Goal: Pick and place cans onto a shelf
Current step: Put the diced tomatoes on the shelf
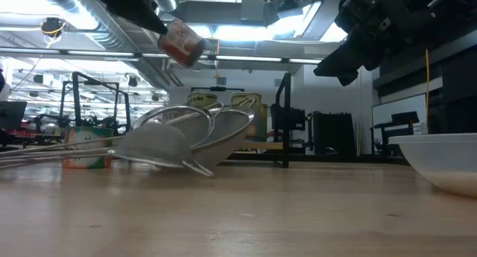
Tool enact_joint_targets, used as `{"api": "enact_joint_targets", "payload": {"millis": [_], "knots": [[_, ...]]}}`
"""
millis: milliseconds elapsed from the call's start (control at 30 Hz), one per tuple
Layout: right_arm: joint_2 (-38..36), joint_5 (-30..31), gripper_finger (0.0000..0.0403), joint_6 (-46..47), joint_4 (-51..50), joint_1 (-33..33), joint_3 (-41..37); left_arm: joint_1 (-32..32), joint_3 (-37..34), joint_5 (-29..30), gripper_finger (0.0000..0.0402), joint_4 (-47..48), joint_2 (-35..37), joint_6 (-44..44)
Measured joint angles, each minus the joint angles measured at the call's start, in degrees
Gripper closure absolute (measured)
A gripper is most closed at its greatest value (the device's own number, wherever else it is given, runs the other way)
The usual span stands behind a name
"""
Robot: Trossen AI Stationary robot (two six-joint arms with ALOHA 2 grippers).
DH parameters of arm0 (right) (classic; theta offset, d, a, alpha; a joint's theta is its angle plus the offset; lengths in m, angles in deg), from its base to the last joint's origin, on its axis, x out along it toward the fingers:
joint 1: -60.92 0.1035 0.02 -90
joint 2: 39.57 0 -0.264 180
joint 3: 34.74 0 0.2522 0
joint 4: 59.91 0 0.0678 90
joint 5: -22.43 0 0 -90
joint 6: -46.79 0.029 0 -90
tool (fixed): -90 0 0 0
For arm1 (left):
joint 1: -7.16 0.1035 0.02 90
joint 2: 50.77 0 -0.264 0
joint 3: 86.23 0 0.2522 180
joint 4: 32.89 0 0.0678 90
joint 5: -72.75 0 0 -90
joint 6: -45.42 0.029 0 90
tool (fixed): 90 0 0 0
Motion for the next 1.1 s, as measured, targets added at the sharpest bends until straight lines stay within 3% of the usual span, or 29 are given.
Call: {"api": "enact_joint_targets", "payload": {"millis": [467, 700, 1100], "knots": [[0.0, 0.0, 0.0305, -0.2, -0.2, 0.0, 0.0, 17.9, 25.4, -1.6, 0.0401, 34.3, -7.5, 10.9], [0.0, 0.0, 0.0305, -0.3, -0.4, 0.0, 0.0, 26.6, 26.2, -2.6, 0.0401, 43.3, -10.8, 15.6], [0.0, 0.0, 0.0305, -0.3, -0.6, 0.0, 0.0, 36.4, 23.5, -3.1, 0.0401, 44.0, -20.7, 25.4]]}}
